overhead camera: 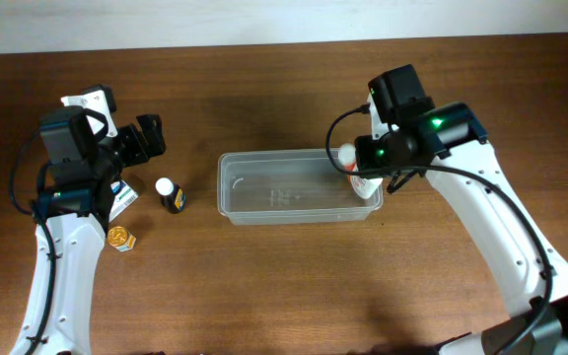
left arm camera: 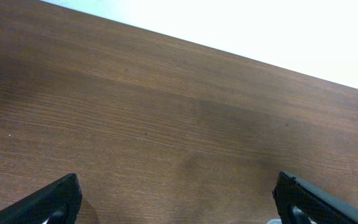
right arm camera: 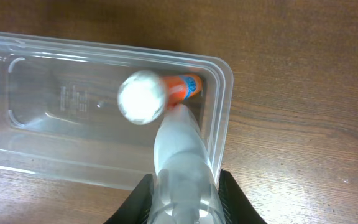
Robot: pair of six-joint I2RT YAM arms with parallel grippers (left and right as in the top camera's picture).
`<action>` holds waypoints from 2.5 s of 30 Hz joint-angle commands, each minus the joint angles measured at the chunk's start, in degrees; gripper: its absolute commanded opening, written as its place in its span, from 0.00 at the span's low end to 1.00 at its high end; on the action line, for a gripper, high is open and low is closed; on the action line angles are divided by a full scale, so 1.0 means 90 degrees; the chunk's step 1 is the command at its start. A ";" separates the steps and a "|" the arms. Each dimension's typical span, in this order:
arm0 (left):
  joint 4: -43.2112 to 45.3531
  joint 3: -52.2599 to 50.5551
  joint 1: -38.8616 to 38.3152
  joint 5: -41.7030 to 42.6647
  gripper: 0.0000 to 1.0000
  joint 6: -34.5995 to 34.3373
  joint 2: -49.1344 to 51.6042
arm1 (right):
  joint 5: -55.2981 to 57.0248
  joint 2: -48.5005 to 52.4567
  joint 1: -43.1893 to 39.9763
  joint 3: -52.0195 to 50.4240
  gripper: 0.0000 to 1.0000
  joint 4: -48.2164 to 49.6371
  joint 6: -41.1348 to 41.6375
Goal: Pack container
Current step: 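Lay the white spray bottle in the container and open the right gripper, then grasp the small dark bottle with the left gripper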
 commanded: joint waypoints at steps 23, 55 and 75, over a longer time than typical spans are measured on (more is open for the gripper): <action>0.0080 0.0141 0.0022 -0.0044 0.99 0.0080 0.0010 | 0.0112 -0.0078 0.0027 -0.1396 0.46 0.1275 0.0044; -0.1027 0.0141 -0.0012 -0.0044 0.77 0.0080 0.0272 | 0.1457 -0.1180 -0.2069 -0.0971 0.95 0.0743 0.1428; -0.2006 0.0141 -0.0457 -0.0131 0.73 0.0080 0.1321 | 0.1375 -0.0967 -0.2302 -0.0979 0.95 0.0491 0.1406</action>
